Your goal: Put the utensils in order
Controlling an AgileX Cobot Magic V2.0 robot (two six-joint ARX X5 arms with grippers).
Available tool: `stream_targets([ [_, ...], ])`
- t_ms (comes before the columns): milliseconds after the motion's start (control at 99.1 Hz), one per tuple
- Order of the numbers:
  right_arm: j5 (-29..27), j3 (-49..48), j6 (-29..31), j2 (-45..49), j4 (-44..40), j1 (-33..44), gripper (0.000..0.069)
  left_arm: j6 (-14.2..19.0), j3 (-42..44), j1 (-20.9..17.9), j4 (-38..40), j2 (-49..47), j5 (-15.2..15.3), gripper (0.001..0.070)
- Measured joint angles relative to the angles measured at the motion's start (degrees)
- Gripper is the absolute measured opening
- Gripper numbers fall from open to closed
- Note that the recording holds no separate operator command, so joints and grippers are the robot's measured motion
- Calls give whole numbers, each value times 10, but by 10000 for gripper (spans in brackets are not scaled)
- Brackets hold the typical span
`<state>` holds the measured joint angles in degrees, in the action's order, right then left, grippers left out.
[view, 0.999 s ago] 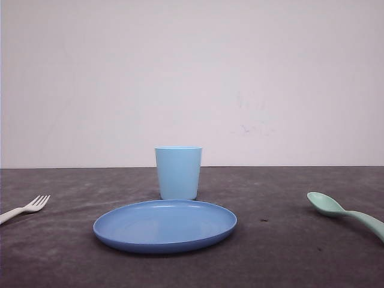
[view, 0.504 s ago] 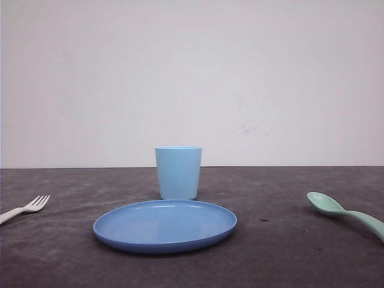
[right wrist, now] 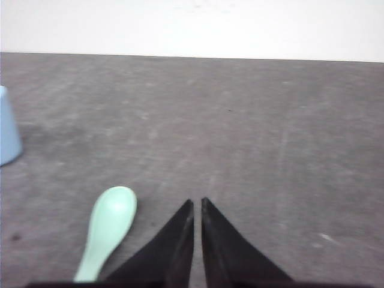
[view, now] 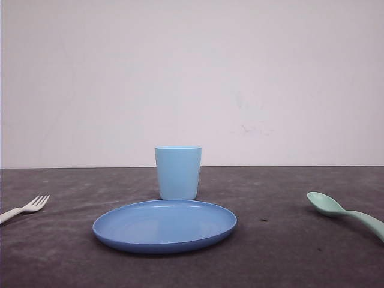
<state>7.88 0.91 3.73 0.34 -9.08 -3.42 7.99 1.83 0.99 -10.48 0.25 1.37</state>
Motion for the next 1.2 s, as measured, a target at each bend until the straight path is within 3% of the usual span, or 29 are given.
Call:
stream_targets([
  [151,1,4,47,0,18,0,11,31,0,0,46,0,-5,24],
  [363,13,110,118,1,0,0,8,87,28,0,117,1,-57,24],
  [504,1,218,124,28,-63,0,8,114,101,0,108,5,-73,24],
  [635,-6,319,114,88,-154,0,8,117,186,0,32,41,-78,24],
  [756,-6,405,96,157,-233,0,8,103,270,0,-64,94,-93,24],
  [948,-6,495,67,270,-299,0,8,36,399,0,-173,198,-107,24],
  [1200,0,504,49,380,-310,-7,8,-14,447,13,-202,310,-108,24],
])
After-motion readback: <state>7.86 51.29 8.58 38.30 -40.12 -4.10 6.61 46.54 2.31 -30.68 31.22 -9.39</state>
